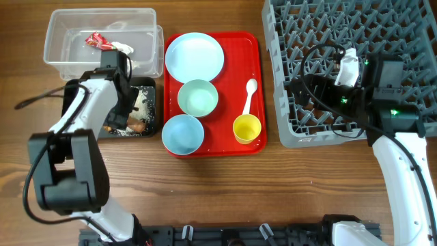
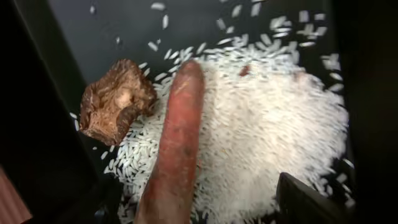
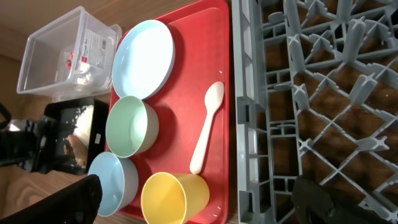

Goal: Sort waste into correct bins and load items into the dishwasher rack
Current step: 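Grasp the carrot with left gripper and place it on the black tray, then grasp the yellow cup with left gripper and pass it to right gripper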

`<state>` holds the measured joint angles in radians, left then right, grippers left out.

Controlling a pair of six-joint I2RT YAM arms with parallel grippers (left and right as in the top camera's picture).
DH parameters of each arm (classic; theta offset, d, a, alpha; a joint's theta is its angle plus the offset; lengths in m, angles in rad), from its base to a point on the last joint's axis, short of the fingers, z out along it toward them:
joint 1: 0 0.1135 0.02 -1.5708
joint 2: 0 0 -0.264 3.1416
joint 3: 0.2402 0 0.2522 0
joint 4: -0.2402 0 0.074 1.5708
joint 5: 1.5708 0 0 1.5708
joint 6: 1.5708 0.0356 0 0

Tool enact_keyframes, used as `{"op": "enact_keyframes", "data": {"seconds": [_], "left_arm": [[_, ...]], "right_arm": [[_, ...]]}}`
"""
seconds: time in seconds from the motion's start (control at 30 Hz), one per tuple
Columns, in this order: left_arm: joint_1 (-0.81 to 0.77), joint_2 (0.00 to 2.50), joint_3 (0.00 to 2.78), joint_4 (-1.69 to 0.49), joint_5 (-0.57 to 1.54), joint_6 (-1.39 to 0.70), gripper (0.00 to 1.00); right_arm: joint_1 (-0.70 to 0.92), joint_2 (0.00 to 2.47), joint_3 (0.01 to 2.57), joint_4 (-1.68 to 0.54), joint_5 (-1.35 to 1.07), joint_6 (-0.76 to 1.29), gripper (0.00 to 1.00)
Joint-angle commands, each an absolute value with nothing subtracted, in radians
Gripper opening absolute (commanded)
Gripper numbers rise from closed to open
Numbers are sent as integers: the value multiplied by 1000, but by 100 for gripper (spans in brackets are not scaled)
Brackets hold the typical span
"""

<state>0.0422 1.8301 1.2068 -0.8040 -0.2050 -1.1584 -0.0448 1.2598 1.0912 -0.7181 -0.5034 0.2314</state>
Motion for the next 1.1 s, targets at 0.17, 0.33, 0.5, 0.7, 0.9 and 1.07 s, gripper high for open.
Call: {"op": "enact_keyframes", "data": {"seconds": [0.17,0.33,0.5,0.7,0.9,1.07], "left_arm": [[-55,1467,1306,-737,113,-339,79],[-310,1522,1306,-646,345,-154,76],[-593,1717,1311,-643,366,-30,79],[-709,1790,1311,-723,163,-38,76],[-709,1839,1311,-738,117,-60,49],[-710,1845,1311,-736,117,-60,6]], "right_arm": [[-43,1271,1111,-698,-495,239,100],[-43,1271,1111,-698,-495,239,100],[-43,1271,1111,-704,-494,238,100],[-43,1271,1111,-712,-494,239,100],[-43,1271,1111,-712,-494,238,100],[-43,1271,1111,-712,-494,239,100]]}}
